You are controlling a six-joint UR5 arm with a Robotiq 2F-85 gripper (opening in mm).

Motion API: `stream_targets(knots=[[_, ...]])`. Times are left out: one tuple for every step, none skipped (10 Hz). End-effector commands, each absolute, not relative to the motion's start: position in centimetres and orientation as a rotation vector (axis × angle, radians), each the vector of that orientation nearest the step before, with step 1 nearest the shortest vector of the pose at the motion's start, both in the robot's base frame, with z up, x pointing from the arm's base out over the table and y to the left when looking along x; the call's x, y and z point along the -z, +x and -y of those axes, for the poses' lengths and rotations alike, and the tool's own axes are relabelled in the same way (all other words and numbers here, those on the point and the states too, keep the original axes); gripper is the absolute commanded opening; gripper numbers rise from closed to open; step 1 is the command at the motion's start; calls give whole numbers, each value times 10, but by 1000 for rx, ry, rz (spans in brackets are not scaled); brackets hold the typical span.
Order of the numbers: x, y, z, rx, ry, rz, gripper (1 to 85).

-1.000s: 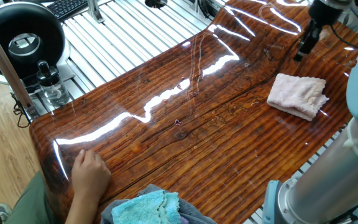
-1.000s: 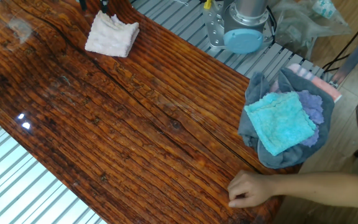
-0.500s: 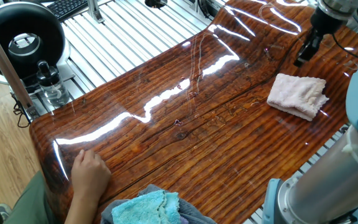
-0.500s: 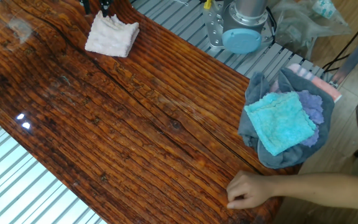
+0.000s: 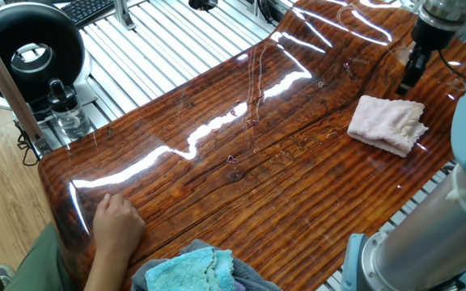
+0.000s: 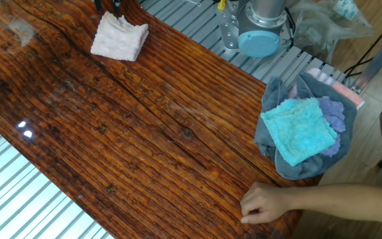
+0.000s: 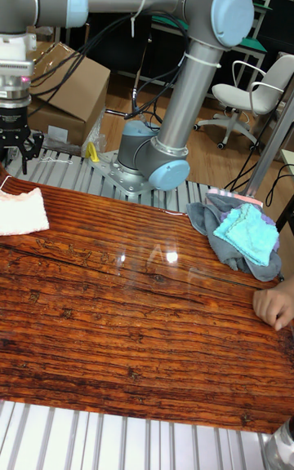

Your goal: Clean the table with a cloth

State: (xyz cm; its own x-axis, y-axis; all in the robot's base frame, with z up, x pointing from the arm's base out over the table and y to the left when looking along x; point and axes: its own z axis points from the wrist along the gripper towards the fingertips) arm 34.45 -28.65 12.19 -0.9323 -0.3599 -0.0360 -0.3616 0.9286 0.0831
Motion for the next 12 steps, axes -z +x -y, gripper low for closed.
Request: stream_targets(knots=[[-86,353,267,-180,-556,-3025,573],[-72,356,263,-172,-557,-3001,583],[-67,355,262,-173,-571,-2998,600],[-64,348,266,-170,-596,-3018,617],[-59,344,268,-168,-637,-3015,683],[-51,343,270,-182,-691,-2998,773],[-44,344,272,-192,-717,-2986,827],[-36,347,275,-189,-722,-2978,840],[-31,349,278,-179,-729,-2972,840],[-26,350,278,-181,-739,-2964,850],[-21,349,278,-177,-761,-2956,850],[-18,349,277,-181,-762,-2953,850]])
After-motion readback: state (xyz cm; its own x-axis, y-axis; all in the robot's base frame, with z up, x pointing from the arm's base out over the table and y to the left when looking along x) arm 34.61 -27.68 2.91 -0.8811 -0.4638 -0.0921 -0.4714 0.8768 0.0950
